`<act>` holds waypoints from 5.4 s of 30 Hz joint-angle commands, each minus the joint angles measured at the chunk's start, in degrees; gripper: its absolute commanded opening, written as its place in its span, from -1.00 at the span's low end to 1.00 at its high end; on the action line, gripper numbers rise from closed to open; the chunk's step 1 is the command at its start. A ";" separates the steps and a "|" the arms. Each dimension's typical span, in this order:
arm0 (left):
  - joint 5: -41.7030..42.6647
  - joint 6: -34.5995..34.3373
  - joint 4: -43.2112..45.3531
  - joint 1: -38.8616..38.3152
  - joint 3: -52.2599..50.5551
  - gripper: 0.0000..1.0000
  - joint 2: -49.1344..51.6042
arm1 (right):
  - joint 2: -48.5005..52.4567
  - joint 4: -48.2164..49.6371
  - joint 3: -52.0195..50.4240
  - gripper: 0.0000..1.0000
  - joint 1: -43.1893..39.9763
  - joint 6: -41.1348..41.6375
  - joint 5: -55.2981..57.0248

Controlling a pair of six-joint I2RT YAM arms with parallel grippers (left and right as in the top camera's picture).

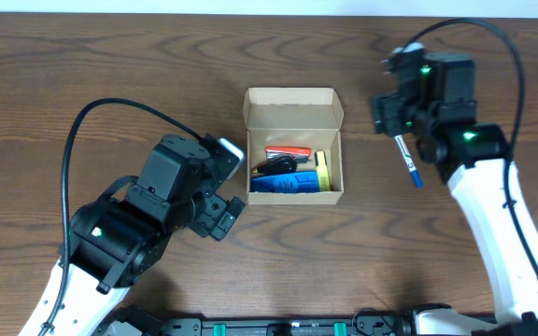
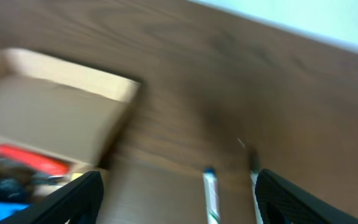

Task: Pack container
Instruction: 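Release the tape and move right gripper over the blue marker, then grasp the blue marker with right gripper and lift, then lower the blue marker into the box and open right gripper, then move right gripper to the black marker and grasp it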

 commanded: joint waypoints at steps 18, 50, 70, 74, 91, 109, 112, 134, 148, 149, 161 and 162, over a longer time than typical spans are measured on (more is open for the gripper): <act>0.35 0.33 -0.13 0.31 0.17 0.91 -0.13 | 25.11 -0.17 -0.48 0.49 -9.35 7.37 2.99; 0.35 0.33 -0.13 0.31 0.17 0.90 -0.13 | 32.87 3.04 0.04 -0.98 -9.99 4.81 -3.76; 0.35 0.33 -0.13 0.31 0.17 0.90 -0.13 | 4.07 7.02 4.35 -0.97 -0.13 -9.68 -29.07; 0.35 0.33 -0.13 0.31 0.17 0.90 -0.13 | 4.50 5.09 4.31 -0.97 5.64 -17.59 -31.93; 0.35 0.33 -0.13 0.31 0.17 0.90 -0.13 | 16.15 -3.50 4.31 -0.97 21.35 -40.02 -32.11; 0.35 0.35 -0.13 0.31 0.17 0.90 -0.13 | 26.27 -4.76 4.31 -0.97 23.26 -40.00 -32.06; 0.35 0.33 -0.13 0.31 0.17 0.90 -0.13 | 26.27 -5.27 4.28 -0.97 23.50 -40.00 -32.09; 0.35 0.33 -0.13 0.31 0.17 0.90 -0.13 | 5.86 -0.63 7.56 0.21 13.42 -20.76 -23.19; 0.35 0.33 -0.13 0.31 0.17 0.90 -0.13 | 5.07 -2.32 7.30 0.61 -8.68 1.53 2.69; 0.35 0.33 -0.13 0.31 0.17 0.90 -0.13 | 5.95 -2.69 7.30 0.64 -9.55 1.88 2.69; 0.35 0.33 -0.13 0.31 0.17 0.90 -0.13 | 22.62 -3.89 7.30 0.64 -18.58 0.15 2.01; 0.35 0.33 -0.13 0.31 0.17 0.90 -0.13 | 23.58 -3.72 7.30 0.64 -19.10 -0.76 1.20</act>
